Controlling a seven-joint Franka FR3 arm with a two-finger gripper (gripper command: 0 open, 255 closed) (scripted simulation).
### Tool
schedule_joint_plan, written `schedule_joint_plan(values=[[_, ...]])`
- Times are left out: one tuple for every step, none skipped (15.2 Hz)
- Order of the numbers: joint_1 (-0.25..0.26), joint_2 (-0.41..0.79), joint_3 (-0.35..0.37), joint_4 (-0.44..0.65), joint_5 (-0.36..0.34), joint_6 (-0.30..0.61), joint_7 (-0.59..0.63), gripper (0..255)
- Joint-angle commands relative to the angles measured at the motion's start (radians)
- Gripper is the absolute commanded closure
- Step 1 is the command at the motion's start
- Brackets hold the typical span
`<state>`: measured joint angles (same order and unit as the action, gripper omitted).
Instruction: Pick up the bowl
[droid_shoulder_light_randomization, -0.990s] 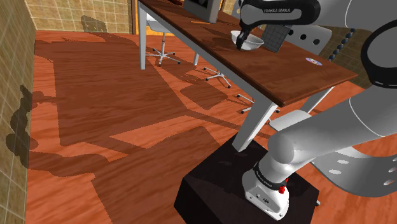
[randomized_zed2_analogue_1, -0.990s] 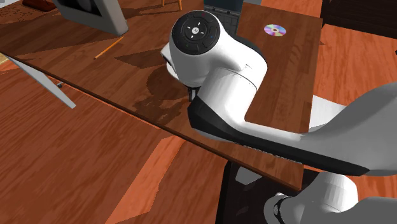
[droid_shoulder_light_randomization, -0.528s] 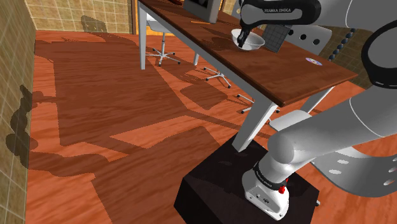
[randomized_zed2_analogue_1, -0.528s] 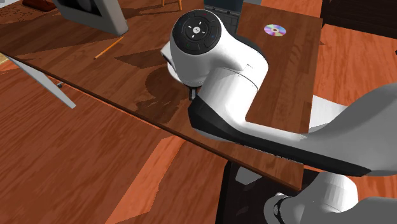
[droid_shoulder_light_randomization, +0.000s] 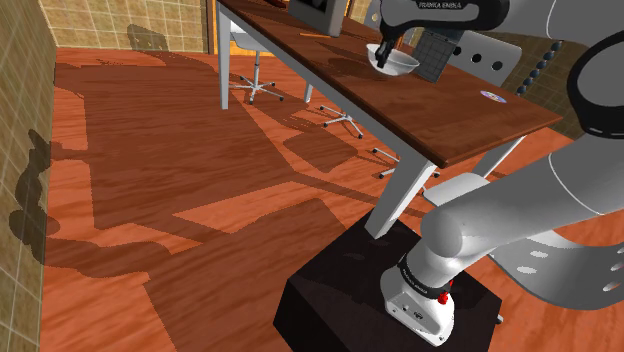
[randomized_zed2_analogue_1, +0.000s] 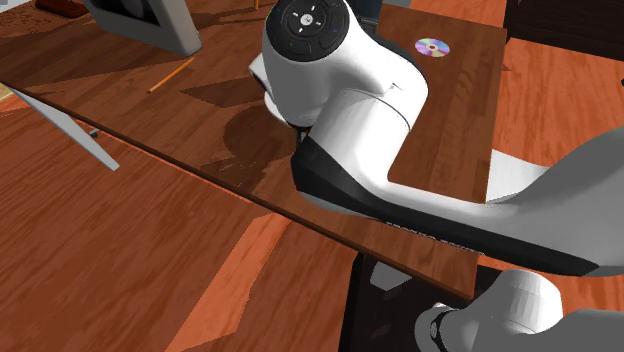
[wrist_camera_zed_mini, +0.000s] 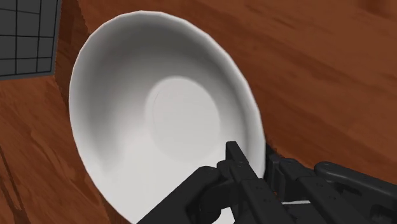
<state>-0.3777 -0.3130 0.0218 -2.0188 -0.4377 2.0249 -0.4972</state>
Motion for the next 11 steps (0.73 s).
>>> schedule_joint_plan(values=[[0.001,0.005,0.000,0.033,0.005,-0.025,-0.012,255],[0.001,0.007,0.000,0.048,0.007,-0.037,-0.017,255],[0.001,0.009,0.001,0.062,0.010,-0.049,-0.022,255],[0.002,0.011,0.001,0.078,0.012,-0.062,-0.027,255],[0.002,0.013,0.002,0.093,0.014,-0.074,-0.032,255],[0.002,0.016,0.002,0.108,0.016,-0.086,-0.037,255],[0.003,0.019,0.003,0.124,0.018,-0.098,-0.042,255],[0.003,0.022,0.004,0.140,0.019,-0.111,-0.047,255],[0.003,0.025,0.004,0.157,0.021,-0.123,-0.052,255],[0.003,0.025,0.004,0.159,0.021,-0.125,-0.053,255],[0.003,0.025,0.004,0.159,0.021,-0.125,-0.053,255]])
